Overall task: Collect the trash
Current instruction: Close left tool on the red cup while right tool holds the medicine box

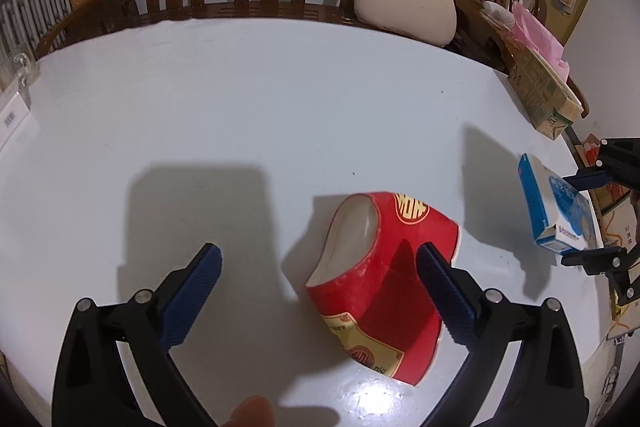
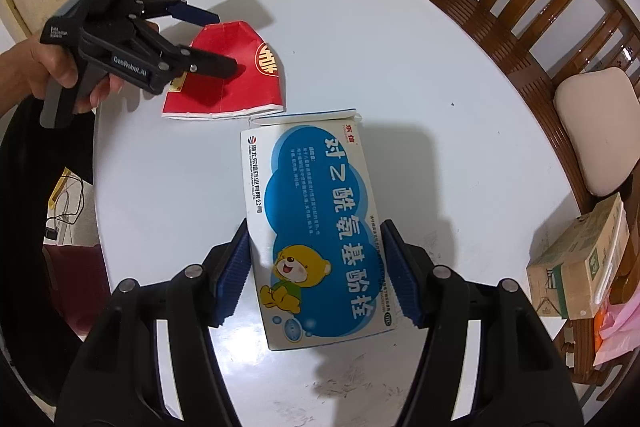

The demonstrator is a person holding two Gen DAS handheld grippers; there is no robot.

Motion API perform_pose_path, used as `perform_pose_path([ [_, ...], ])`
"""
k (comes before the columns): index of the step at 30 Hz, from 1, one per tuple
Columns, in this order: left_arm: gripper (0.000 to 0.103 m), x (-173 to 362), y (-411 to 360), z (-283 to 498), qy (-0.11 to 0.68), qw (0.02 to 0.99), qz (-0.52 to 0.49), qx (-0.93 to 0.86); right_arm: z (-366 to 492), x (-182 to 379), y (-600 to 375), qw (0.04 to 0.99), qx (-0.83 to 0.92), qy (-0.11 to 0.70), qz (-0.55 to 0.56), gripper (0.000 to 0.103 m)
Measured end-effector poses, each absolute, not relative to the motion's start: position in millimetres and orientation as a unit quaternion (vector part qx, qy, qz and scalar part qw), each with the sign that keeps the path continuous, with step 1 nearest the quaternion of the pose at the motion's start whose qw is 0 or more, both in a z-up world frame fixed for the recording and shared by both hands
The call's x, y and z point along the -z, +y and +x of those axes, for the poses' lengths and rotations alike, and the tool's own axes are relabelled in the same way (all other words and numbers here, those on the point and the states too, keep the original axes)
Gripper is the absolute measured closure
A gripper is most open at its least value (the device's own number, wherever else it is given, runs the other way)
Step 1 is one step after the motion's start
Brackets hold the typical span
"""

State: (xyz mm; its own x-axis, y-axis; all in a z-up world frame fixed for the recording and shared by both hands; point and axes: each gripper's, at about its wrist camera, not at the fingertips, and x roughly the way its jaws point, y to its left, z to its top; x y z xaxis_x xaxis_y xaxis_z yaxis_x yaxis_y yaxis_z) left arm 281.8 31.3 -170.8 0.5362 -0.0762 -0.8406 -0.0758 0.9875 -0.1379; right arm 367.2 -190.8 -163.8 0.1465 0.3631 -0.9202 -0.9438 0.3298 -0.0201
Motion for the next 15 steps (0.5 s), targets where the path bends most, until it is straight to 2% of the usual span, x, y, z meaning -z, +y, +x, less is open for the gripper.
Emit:
perform_pose_path([
  [4,0.012,173,28,280,0.473,0.878,-0.076,0.003,369,167,-188,0.682,-0.475,0.449,-0.327,0.042],
  [5,0.023,172,27,280,0.471,0.879,-0.077,0.004,370,167,-187,0.682,-0.474,0.450,-0.328,0.042],
  [6,0.040,169,27,281,0.469,0.879,-0.082,0.009,364,169,-191,0.682,-0.474,0.450,-0.328,0.042],
  [7,0.046,167,27,281,0.468,0.879,-0.090,0.015,365,170,-191,0.682,-0.473,0.451,-0.328,0.042],
  [11,0.049,165,24,284,0.465,0.881,-0.084,0.010,367,172,-189,0.685,-0.470,0.453,-0.322,0.042],
  [15,0.060,158,26,282,0.452,0.887,-0.096,0.017,367,176,-187,0.685,-0.470,0.452,-0.326,0.042],
])
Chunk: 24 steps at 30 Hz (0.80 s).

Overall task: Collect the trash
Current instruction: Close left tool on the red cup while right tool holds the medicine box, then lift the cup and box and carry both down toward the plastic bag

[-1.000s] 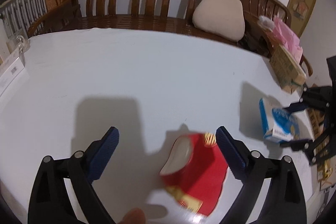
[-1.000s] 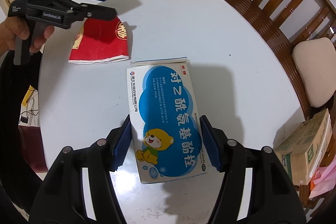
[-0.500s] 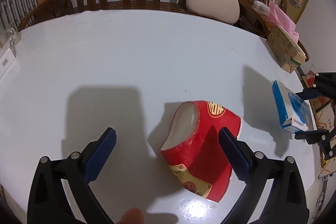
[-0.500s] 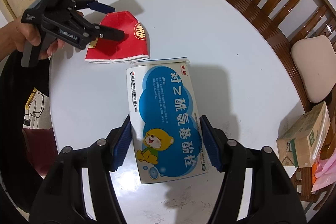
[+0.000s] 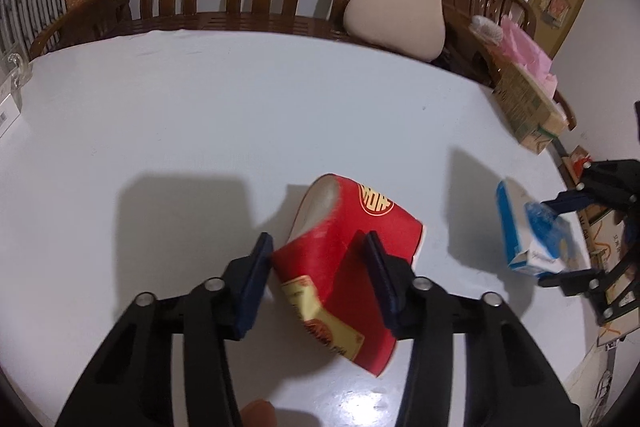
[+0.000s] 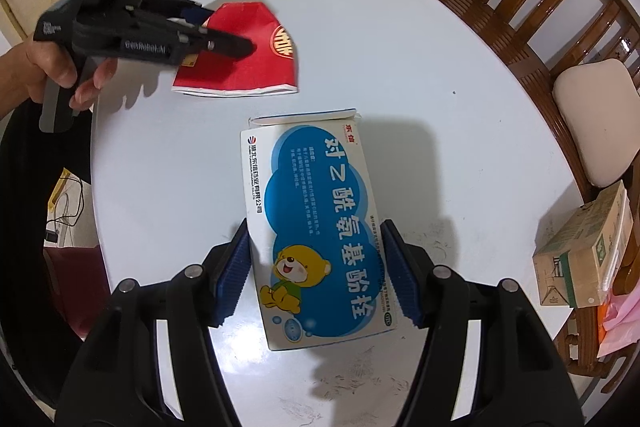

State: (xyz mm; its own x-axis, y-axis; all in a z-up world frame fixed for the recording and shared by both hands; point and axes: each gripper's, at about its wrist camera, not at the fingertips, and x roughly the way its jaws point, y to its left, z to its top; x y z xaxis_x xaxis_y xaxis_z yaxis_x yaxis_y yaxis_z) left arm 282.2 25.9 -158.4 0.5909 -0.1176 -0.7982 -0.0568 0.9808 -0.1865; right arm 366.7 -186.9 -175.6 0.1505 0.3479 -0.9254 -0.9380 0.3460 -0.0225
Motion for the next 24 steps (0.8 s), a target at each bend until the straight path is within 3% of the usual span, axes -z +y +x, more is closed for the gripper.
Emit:
perform_pose_path([
  [11,0.067,144,22,283,0.438,0.895,-0.089,0.012,363,175,-194,0.695,-0.466,0.445,-0.319,0.042],
  [24,0.067,119,18,269,0.427,0.900,-0.079,0.016,349,153,-203,0.715,-0.458,0.428,-0.311,0.042],
])
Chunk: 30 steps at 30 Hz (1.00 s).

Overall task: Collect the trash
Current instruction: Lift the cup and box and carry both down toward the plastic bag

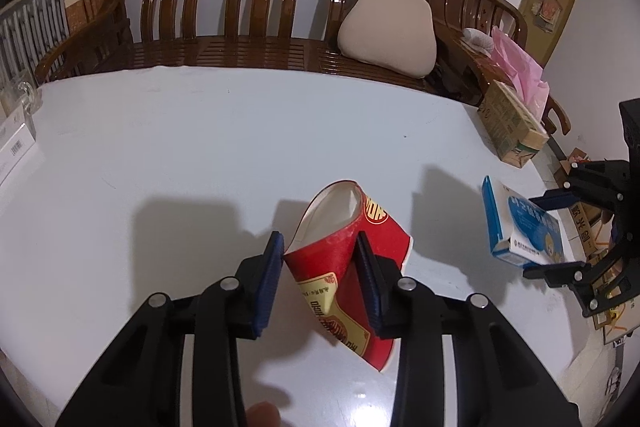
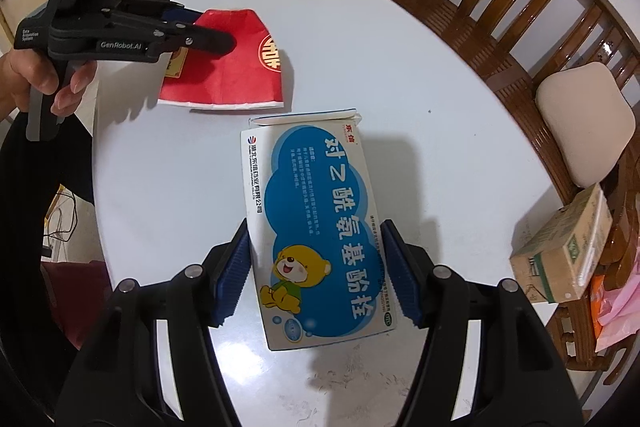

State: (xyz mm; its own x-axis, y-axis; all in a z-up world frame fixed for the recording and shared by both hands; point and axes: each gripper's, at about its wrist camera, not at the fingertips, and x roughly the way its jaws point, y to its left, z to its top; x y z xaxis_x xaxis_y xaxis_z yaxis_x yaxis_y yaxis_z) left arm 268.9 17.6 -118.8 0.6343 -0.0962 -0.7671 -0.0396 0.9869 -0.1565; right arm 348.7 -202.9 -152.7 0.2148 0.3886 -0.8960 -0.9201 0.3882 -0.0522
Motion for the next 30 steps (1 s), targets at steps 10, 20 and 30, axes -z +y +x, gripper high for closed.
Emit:
perform_pose_path([
  [10,0.067,82,14,232,0.418,0.906,-0.064,0.019,318,99,-214,0.741,-0.457,0.390,-0.298,0.042],
  [20,0.067,44,2,168,0.401,0.915,-0.033,0.036,262,50,-223,0.757,-0.461,0.354,-0.300,0.042],
  [30,0.067,40,-5,91,0.395,0.918,-0.014,0.043,198,25,-224,0.764,-0.466,0.330,-0.301,0.042],
])
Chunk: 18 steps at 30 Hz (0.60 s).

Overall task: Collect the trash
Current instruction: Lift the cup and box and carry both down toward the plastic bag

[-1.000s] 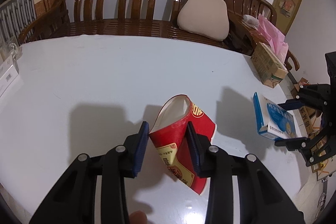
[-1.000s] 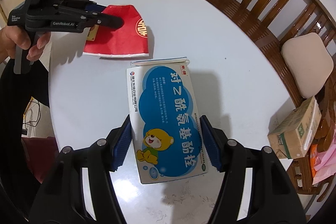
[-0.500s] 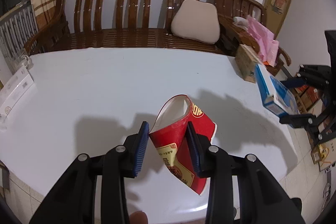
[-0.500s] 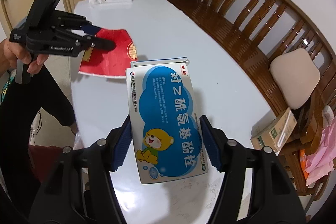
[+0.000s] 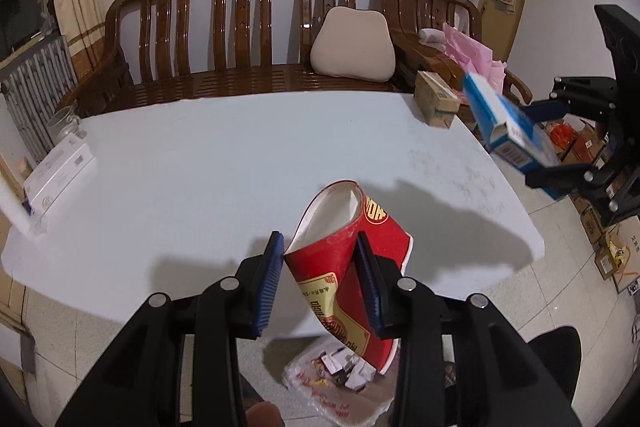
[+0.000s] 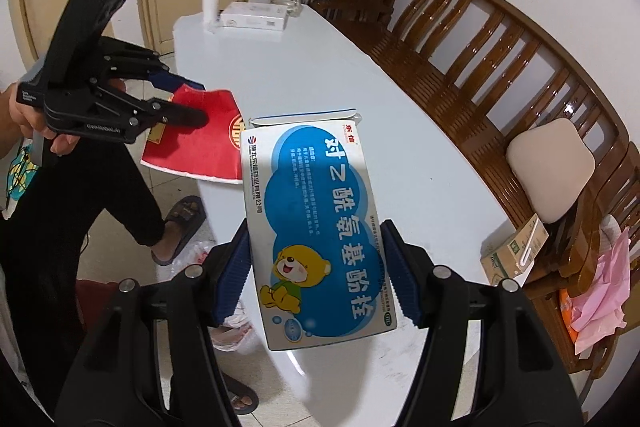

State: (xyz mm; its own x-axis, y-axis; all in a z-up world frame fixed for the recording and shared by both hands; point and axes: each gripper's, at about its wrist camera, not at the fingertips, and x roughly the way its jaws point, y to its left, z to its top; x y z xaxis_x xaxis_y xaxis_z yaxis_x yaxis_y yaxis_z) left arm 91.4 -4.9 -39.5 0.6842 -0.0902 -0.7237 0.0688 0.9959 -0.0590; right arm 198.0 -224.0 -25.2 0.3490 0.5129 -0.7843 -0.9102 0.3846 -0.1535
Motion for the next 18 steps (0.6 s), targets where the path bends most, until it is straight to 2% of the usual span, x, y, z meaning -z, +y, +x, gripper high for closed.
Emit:
perform_pose_path([
  [9,0.067,66,-4,39,0.404,0.914,-0.016,0.033,135,36,-221,0.757,-0.479,0.324,-0.304,0.042],
  [18,0.067,117,-2,6,0.431,0.901,-0.034,0.033,82,80,-212,0.748,-0.478,0.349,-0.301,0.042],
])
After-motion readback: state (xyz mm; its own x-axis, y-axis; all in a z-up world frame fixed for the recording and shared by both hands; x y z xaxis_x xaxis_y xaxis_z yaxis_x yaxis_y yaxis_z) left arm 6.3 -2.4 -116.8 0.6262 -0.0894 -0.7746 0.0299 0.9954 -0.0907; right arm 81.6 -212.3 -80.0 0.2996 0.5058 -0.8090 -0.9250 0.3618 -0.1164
